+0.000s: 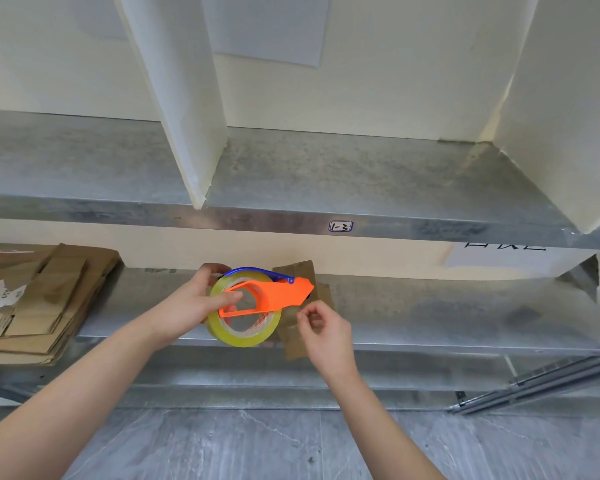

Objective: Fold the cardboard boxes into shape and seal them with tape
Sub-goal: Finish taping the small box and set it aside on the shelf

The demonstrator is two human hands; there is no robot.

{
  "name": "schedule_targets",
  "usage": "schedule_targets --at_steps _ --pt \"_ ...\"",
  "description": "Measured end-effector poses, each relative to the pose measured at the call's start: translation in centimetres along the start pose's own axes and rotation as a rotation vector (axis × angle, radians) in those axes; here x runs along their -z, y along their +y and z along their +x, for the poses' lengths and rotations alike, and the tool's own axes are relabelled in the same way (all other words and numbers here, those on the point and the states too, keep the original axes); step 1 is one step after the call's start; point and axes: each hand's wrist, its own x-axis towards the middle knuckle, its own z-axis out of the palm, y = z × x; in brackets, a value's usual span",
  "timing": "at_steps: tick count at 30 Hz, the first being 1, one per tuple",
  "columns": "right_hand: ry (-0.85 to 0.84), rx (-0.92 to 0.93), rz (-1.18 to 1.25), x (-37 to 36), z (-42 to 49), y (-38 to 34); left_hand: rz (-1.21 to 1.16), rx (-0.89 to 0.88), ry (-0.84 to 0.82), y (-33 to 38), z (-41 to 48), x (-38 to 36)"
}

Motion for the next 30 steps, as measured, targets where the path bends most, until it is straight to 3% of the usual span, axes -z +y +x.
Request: schedule_targets --at_steps 7,11,14,20,24,27,30 --pt "0.000 0.304 -0.535 1.7 0.5 1.9 0.109 -0.078 -0.042 -0.7 0.1 1.1" --pt "0.021 0.340 -0.600 2.4 1.5 2.3 0.113 -0.136 -0.079 -0.9 -0.1 0.3" --pt "-0.072 0.207 -0.359 2.8 2.1 2.5 0.111 -0.186 -0.062 -0.9 -0.2 0.2" --pt "-0.257 -0.343 0.607 2.3 2.0 0.4 0.145 -0.271 -0.009 -0.6 -0.2 -0.3" --pt "-0.309 -0.549 0.900 1.9 2.8 0.0 0.171 -0.282 -0.003 -0.5 0.1 -0.5" --pt "-0.324 -0.639 0.887 1.2 3.3 0.1 0.182 -0.291 -0.003 -0.2 0.3 -0.7" --pt "-0.262 -0.403 0.398 0.6 3.4 0.6 0.212 -0.319 0.014 0.2 0.4 -0.6"
